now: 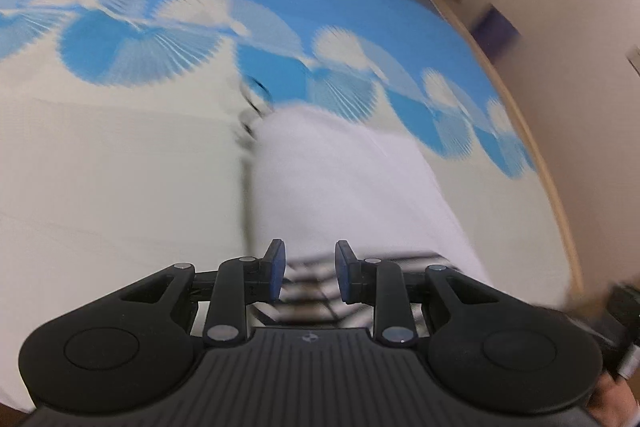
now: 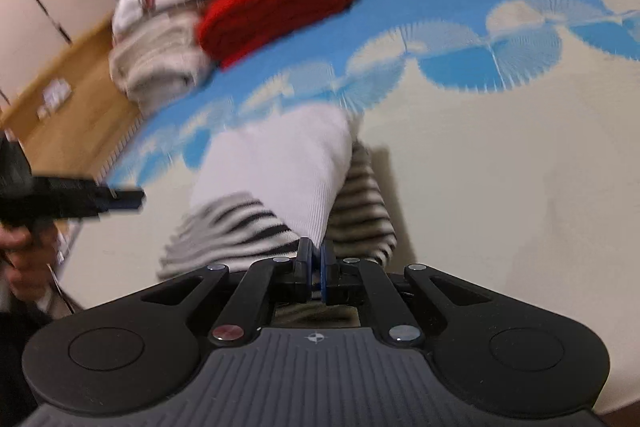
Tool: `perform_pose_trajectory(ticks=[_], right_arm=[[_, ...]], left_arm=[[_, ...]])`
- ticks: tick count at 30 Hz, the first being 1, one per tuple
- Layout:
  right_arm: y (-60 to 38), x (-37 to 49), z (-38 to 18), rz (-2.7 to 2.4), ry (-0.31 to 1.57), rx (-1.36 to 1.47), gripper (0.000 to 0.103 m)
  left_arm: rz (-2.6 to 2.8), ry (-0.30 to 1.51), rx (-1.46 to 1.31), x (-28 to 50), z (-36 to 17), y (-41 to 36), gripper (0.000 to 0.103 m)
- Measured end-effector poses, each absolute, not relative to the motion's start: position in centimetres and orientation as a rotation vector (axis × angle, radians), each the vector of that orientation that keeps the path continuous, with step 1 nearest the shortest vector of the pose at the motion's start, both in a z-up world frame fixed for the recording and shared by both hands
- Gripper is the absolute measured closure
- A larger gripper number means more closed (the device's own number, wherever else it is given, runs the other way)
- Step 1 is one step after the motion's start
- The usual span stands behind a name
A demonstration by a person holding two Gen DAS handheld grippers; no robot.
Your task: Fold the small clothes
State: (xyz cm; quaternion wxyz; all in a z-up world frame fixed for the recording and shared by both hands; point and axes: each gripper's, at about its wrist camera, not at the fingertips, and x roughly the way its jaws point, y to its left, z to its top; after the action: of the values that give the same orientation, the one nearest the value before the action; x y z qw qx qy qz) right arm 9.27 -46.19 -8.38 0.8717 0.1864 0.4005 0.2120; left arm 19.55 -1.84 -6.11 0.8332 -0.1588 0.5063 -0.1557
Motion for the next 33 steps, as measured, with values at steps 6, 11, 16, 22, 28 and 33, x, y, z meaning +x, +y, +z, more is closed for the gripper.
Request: perform_pose_trajectory(ticks=[6, 11, 16, 22, 28, 33], right_arm=[[-42.9, 10.5, -11.0, 0.449, 1.008, 0.227, 0.1], [-41.3, 12.7, -12.8, 0.374, 1.106, 0.171, 0.1], [-40.8, 14.3, -13.6, 0.28, 1.151, 0.182, 0.1], [-39.2, 14.4, -14.0, 0.195, 1.173, 0.103, 0.101], [-38.1, 14.1, -13.2, 0.199, 1.15, 0.062, 0.099], [-40.2, 13.4, -8.9, 0.196, 0.885, 0.28, 0.064]], left_arm=[[-0.405, 1.23, -0.159, 19.4, -10.6, -5.0, 0.063], [-0.369, 1.245, 0.063, 19.1, -13.9, -6.8, 0.054], [-0.382, 1.216, 0.052, 18.3, -13.0, -7.0, 0.054], [-0.514, 1.206, 0.203, 16.0, -13.0, -7.8, 0.047], [-0.51, 1.191, 0.118, 16.7, -12.7, -5.7, 0.045], [-0.46, 1.086, -0.123, 18.0, -10.1, -1.3, 0.045]])
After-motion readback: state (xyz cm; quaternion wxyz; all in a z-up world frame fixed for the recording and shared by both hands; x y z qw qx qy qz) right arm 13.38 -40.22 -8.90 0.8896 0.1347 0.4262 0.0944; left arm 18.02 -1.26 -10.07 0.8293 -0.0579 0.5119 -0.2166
